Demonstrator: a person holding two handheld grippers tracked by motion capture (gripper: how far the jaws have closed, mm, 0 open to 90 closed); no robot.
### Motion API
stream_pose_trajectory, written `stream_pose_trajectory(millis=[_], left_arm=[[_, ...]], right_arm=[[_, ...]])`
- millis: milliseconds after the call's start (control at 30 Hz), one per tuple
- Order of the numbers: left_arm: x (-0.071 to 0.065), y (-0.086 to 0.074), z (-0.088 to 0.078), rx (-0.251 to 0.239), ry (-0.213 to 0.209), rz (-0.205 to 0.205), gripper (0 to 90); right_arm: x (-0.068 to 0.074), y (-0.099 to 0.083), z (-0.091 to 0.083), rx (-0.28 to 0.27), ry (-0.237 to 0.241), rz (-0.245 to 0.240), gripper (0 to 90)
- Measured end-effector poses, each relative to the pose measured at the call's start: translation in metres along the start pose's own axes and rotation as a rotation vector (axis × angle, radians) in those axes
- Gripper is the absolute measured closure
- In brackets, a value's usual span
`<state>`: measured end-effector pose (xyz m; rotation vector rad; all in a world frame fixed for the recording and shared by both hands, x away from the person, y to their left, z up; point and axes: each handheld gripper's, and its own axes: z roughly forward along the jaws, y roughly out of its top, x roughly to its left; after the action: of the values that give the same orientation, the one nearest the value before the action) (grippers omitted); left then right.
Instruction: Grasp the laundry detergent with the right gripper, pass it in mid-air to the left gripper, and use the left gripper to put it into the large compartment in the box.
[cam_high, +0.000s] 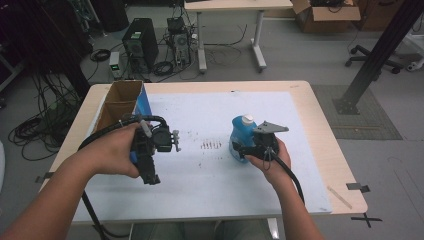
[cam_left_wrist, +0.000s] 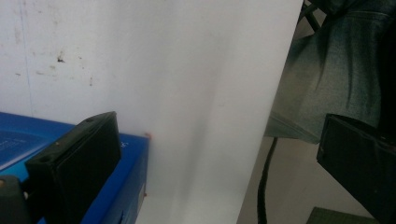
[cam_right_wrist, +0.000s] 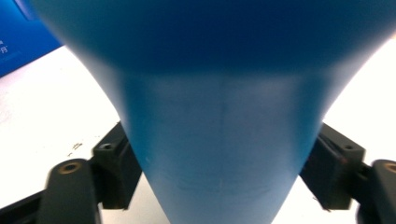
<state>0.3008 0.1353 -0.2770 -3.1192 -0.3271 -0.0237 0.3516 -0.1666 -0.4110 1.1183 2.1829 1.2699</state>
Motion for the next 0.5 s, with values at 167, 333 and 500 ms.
stream_pose_trajectory(millis=[167, 333, 500], left_arm=[[0.0003, -0.001, 0.0001, 0.0, 0.001, -0.002, 0.4], [0.0006, -0.0021, -0.0004, 0.0, 0.002, -0.005, 0.4], [0.0005, -0.0024, -0.0007, -0.001, 0.003, -0.005, 0.4]], right_arm=[[0.0004, 0.0002, 0.001, -0.001, -0.003, -0.002, 27.4], [0.0014, 0.0004, 0.0021, -0.002, -0.005, -0.007, 30.8], [0.0017, 0.0005, 0.0021, -0.013, -0.004, -0.008, 34.0]])
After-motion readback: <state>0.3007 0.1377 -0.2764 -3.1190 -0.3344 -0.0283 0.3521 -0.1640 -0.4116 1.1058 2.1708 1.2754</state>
